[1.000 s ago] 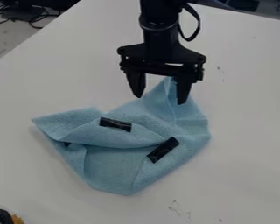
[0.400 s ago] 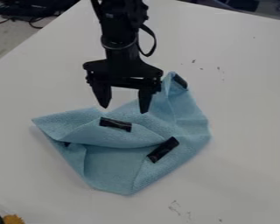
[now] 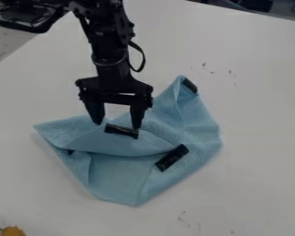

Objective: Unfold the cloth from top left to bottom right

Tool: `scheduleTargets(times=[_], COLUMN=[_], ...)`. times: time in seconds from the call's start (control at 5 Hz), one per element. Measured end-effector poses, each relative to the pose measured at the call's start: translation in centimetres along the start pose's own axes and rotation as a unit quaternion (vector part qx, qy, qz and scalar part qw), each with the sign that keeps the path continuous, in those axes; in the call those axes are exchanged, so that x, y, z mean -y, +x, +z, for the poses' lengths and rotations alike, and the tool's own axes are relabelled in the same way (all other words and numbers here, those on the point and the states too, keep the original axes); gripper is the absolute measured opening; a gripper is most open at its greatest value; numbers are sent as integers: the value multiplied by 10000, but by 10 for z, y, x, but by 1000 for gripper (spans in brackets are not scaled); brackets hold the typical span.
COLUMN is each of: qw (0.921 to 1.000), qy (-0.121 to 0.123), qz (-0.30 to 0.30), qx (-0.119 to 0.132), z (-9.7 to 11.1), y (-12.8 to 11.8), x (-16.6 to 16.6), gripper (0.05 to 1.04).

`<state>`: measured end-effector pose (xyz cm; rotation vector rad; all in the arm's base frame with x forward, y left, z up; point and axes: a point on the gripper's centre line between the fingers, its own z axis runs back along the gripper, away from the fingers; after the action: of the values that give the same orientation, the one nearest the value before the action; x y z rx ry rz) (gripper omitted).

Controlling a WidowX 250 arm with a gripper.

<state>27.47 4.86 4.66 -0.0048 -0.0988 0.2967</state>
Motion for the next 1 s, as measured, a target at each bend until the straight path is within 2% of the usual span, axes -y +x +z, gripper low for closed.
scheduleTargets(times=[0.6, 0.8, 1.0], qw=[9998, 9997, 9995], qy=[-31, -75, -107], qz=[91, 126, 165], qx=[-179, -205, -229], z=[-11, -14, -15], y=[-1, -4, -7], x=[-5, -5, -6], gripper=[1005, 952, 668])
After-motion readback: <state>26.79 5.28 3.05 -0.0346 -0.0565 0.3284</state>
